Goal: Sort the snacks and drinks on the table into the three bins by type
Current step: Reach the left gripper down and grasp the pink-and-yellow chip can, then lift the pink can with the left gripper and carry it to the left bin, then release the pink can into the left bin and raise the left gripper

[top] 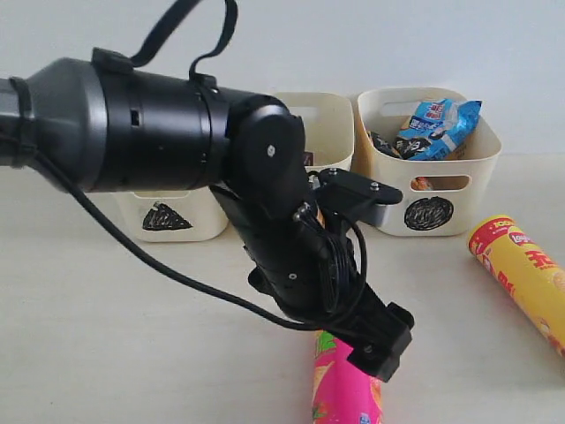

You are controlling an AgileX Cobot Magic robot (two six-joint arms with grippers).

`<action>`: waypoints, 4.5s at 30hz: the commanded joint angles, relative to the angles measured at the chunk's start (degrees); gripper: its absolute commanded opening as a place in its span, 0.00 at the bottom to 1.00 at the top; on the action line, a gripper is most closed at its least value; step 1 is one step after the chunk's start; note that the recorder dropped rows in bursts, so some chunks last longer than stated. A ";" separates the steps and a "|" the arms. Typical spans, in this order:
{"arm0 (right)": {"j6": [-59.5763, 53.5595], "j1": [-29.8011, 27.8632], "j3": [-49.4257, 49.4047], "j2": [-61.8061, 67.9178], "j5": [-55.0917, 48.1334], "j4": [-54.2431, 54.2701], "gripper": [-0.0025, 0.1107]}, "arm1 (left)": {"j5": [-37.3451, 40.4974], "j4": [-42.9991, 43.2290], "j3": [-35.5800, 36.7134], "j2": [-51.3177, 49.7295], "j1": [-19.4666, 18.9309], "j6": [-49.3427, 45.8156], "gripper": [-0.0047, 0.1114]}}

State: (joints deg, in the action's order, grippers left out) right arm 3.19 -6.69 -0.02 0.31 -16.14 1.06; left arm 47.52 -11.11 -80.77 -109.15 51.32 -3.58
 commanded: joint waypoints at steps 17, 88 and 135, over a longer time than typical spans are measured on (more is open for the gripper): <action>-0.12 -0.13 0.02 -0.31 0.01 -0.08 0.02 | -13.77 9.42 -0.21 -10.35 0.07 22.47 0.95; -0.12 -0.13 0.02 -0.31 0.01 -0.08 0.02 | -9.65 10.49 -53.26 -29.16 -38.15 -2.52 0.08; -0.12 -0.13 0.02 -0.31 0.01 -0.08 0.02 | -8.75 2.59 -10.91 7.47 -36.50 -9.98 0.08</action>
State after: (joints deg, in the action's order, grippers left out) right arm 3.19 -6.69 -0.02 0.31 -16.25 1.06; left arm 44.53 -6.90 -99.50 -106.87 11.87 -13.07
